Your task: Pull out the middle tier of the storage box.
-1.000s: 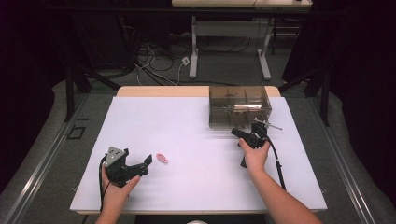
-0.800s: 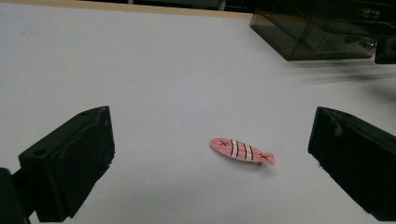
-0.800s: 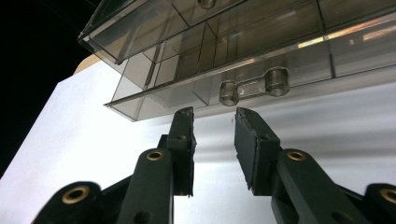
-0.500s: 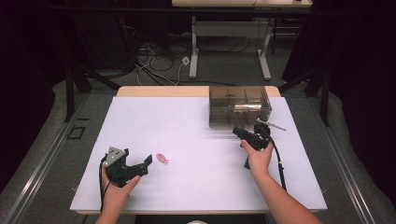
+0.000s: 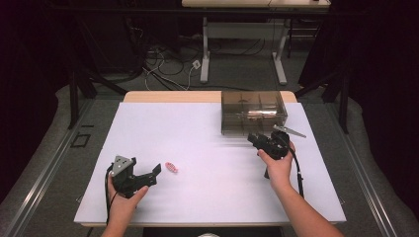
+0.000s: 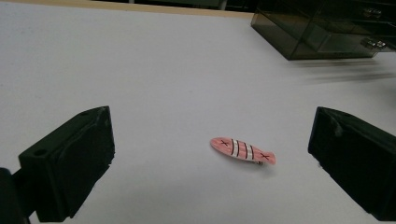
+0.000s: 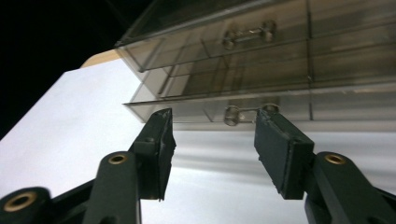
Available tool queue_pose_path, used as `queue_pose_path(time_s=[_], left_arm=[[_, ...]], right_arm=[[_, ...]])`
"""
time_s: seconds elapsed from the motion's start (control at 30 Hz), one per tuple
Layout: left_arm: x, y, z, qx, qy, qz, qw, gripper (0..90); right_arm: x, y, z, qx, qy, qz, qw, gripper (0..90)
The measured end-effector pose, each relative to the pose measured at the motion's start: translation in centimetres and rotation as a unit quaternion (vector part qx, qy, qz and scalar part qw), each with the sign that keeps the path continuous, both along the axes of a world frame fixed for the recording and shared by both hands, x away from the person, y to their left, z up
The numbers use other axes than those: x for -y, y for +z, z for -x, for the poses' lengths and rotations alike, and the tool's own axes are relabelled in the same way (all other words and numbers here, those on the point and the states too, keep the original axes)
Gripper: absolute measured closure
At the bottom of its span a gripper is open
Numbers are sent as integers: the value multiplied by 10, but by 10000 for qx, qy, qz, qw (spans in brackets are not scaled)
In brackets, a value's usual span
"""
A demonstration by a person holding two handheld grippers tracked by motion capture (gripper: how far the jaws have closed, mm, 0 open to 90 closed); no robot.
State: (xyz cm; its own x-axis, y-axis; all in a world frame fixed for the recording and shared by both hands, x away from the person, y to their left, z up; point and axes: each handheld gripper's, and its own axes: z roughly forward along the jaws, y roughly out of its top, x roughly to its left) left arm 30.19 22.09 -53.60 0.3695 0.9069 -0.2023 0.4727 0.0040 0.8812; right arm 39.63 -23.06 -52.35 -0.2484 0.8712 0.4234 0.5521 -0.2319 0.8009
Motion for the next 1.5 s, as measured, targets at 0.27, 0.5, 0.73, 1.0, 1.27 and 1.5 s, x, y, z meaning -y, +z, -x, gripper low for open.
queue_pose_path(time_s=[0.27,0.5,0.73,1.0,1.27,1.5], left_arm=[[0,0,0,-5,1,-4,10000,5],[0,0,0,-8,9,11,10000,5],[0,0,0,-13,8,14,10000,5],[0,0,0,-17,12,13,10000,5],[0,0,0,-28,7,8,10000,5],[0,0,0,-33,0,0,10000,5]], right_arm=[[4,5,1,-59,380,243,9990,435],[6,13,4,25,499,436,9978,420],[10,24,5,-10,640,411,9971,421],[11,33,2,99,768,652,9949,375],[13,43,-2,153,830,973,9917,341],[18,48,-8,71,931,1119,9893,343]])
